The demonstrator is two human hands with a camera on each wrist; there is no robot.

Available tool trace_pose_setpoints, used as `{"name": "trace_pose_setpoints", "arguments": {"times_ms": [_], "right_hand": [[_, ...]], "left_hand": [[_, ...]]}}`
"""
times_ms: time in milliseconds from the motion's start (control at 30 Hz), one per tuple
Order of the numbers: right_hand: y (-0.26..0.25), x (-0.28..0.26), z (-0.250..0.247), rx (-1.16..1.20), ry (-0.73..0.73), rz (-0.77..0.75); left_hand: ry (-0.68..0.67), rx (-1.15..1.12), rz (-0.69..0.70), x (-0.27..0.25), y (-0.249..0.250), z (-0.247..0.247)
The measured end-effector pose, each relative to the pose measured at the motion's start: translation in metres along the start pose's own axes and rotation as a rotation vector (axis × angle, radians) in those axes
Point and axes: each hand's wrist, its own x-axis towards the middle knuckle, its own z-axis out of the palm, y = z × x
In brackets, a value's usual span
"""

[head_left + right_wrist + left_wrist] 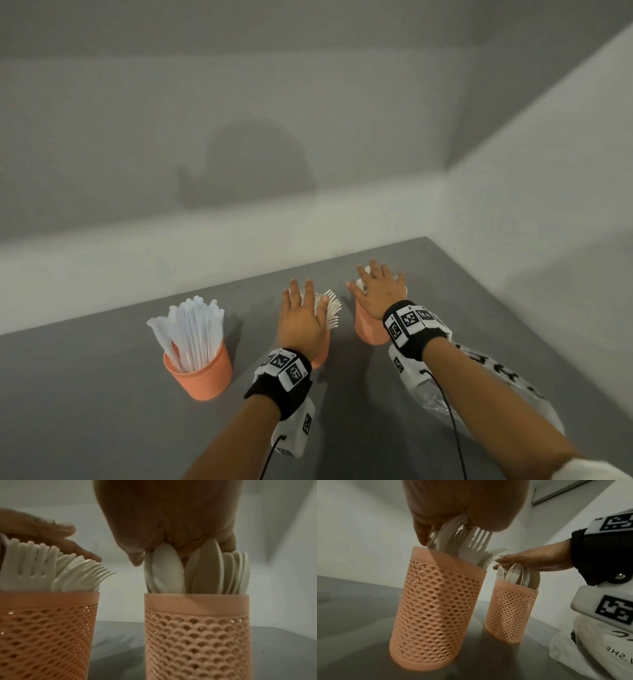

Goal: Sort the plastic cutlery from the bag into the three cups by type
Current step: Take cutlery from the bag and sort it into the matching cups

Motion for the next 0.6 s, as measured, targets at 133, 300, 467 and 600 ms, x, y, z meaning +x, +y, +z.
{"name": "trace_pose_setpoints", "arguments": {"times_ms": [133,300,467,600], "right_hand": [[-0.001,0.000,-0.001,-0.025,-0.012,0.003],[0.000,0.001,-0.001,-0.021,-0.033,0.001],[0.002,-0.004,-0.007,0.298,0.083,0.009],[-0.001,-0.017,-0.017,0.437,0.235,-0.028]], "left_hand": [[0.057,0.003,0.096,-0.004,0.001,-0.003],[0.042,-0.144,-0.010,0.006,-0.008,0.007],[-0.053,-0.140,-0.034,0.008,-0.010,-0.004],[0.013,-0.259,0.016,0.000,-0.013,-0.026]]}}
